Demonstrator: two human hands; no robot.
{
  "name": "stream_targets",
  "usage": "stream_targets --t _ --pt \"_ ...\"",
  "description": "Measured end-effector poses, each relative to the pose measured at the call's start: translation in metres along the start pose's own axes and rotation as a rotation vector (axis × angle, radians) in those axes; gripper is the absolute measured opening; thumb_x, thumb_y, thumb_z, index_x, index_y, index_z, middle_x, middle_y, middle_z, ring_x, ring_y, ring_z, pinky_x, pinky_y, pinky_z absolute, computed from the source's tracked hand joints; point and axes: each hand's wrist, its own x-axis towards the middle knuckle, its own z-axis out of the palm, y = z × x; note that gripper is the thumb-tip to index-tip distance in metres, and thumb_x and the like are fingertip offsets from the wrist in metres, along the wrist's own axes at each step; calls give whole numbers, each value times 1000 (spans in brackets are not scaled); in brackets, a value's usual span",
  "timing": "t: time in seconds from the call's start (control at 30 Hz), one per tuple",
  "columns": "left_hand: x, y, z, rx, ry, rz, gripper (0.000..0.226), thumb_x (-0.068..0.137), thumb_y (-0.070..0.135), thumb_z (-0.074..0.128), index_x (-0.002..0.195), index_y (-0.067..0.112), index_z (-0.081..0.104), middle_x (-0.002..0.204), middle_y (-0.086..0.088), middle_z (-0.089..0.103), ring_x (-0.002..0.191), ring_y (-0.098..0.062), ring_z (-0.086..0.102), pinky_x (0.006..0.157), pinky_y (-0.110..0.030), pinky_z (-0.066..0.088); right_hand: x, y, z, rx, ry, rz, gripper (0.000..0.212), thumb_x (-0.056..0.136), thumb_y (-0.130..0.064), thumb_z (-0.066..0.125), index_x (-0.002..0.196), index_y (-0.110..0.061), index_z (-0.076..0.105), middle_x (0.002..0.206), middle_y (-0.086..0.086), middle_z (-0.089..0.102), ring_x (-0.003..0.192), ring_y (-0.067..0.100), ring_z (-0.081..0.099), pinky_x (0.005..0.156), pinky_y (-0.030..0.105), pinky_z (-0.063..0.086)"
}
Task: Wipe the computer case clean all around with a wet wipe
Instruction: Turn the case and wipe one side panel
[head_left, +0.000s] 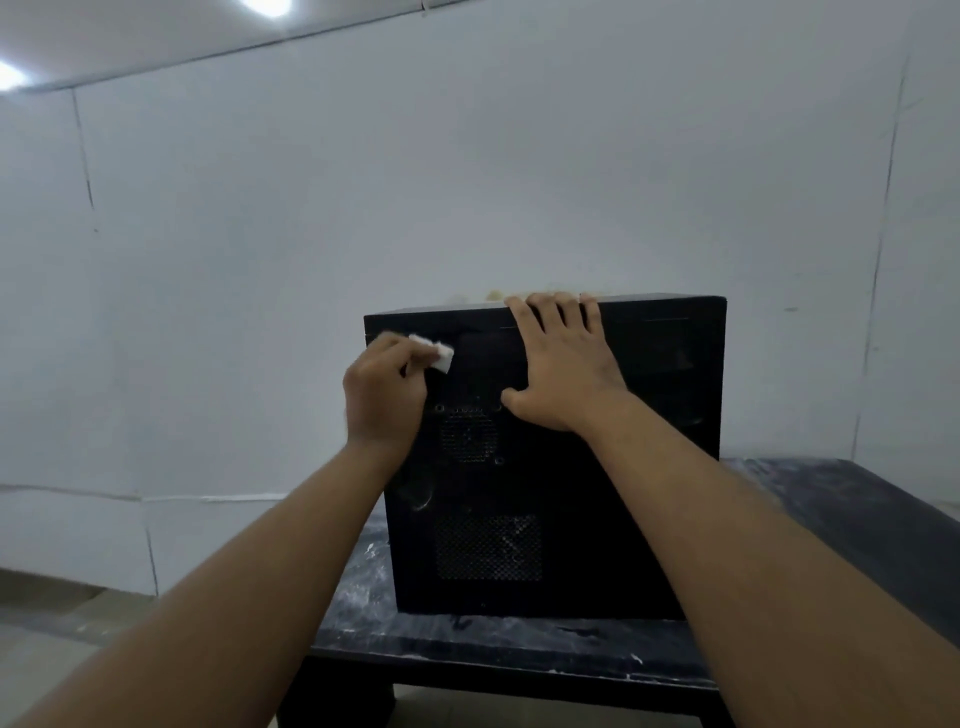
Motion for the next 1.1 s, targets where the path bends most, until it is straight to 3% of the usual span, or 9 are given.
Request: stream_targets --t 0.13,0.33,0.5,0.57,0.63,0.77,0.9,1.03,1.1 --pt "37 25 12 -36 94 -134 14 90 5 75 88 16 83 91 6 74 85 -5 66 85 -23 53 -1 2 -2 -1 -26 -8 112 79 -64 67 167 -22 11 165 6 21 156 34 16 132 57 1" --pt "-14 16 6 9 -100 26 22 89 -7 75 96 12 84 95 4 75 88 -9 71 83 -19 56 -1 1 -9 14 -47 -21 114 77 -57 70 166 -21 10 166 7 20 156 35 15 132 56 0" --pt "33 18 9 -11 66 -98 16 90 1 73 87 14 82 91 5 74 84 -12 69 82 -10 45 -1 1 -8 6 -54 -14 115 76 -57 69 167 -21 8 165 6 20 156 35 14 131 56 0" --pt "44 25 15 -7 62 -74 16 90 1 70 85 13 81 88 3 72 81 -15 68 79 -22 52 -2 2 -7 6 -45 -15 115 75 -57 69 166 -21 9 164 6 21 156 34 15 131 56 0" --pt "32 25 16 48 10 66 16 91 5 68 87 12 82 88 0 73 80 -21 70 79 -36 55 -2 2 -7 8 -36 -18 115 74 -56 68 166 -21 10 164 6 21 155 34 16 131 56 0" --pt "-14 5 6 68 -55 104 18 93 0 71 95 13 84 94 1 75 84 -21 71 80 -48 58 -2 3 -8 33 -45 -19 114 74 -54 68 166 -20 11 165 6 21 156 35 15 131 57 0" --pt "6 15 15 41 4 7 16 91 -1 73 91 11 83 93 1 74 83 -19 70 79 -42 58 -1 1 -8 29 -50 -14 114 73 -53 67 166 -20 10 165 6 20 156 35 14 131 57 0" --pt "43 41 31 -41 34 -39 15 89 -3 73 84 10 81 86 4 70 77 -8 64 75 -13 49 -2 3 -8 35 -55 -18 113 74 -54 66 166 -21 11 165 6 21 156 34 14 131 57 0" --pt "36 42 35 -17 -11 46 13 88 -2 76 86 9 81 85 2 71 77 -11 67 73 -23 55 -2 4 -10 45 -65 -22 113 73 -54 66 167 -21 11 165 5 21 156 34 14 131 56 0"
